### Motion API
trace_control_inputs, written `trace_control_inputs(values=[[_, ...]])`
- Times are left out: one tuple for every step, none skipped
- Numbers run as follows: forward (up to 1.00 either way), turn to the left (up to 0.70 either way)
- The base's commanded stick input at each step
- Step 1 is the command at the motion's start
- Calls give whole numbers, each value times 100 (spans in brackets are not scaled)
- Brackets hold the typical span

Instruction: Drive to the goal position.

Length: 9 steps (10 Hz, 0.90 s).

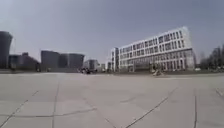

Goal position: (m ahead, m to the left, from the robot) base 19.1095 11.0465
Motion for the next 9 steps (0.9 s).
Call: trace_control_inputs(values=[[85,0],[85,0],[85,0],[85,0],[85,0],[85,0],[85,0],[85,0],[85,6]])
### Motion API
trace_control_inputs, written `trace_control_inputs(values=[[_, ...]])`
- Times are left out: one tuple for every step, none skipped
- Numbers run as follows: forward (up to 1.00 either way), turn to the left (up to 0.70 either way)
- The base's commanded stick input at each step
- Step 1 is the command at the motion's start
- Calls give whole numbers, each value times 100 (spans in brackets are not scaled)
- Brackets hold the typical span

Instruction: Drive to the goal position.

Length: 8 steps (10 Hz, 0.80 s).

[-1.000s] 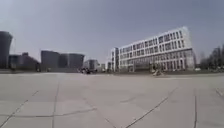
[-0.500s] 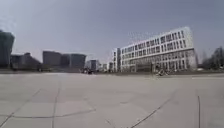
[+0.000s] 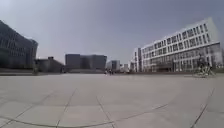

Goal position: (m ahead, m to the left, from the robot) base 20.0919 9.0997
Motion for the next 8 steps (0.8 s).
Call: trace_control_inputs(values=[[85,28],[85,34],[85,34],[85,34],[85,34],[85,34],[85,34],[85,34]])
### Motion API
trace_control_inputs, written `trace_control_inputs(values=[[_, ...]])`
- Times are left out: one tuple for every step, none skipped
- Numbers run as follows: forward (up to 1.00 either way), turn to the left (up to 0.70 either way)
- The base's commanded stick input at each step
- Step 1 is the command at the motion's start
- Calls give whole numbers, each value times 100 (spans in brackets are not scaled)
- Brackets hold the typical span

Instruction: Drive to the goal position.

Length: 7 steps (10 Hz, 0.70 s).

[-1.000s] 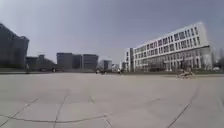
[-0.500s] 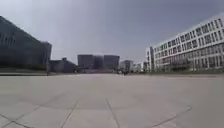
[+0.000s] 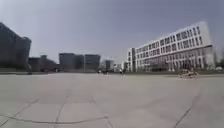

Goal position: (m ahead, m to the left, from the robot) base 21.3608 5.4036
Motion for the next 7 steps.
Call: trace_control_inputs(values=[[85,34],[85,32],[85,23],[85,6],[85,0],[85,0],[85,0]])
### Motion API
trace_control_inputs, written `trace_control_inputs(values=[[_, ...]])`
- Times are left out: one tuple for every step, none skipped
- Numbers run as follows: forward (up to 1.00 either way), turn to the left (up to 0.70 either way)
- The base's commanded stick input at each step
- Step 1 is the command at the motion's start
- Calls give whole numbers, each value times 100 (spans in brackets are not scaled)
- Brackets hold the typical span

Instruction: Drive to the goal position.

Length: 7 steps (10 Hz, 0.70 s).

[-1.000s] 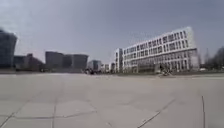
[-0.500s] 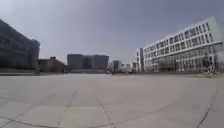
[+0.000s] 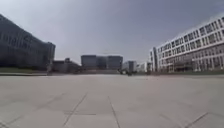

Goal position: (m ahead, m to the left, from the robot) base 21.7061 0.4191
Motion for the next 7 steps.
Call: trace_control_inputs(values=[[85,0],[85,0],[85,0],[85,0],[85,0],[85,0],[85,0]])
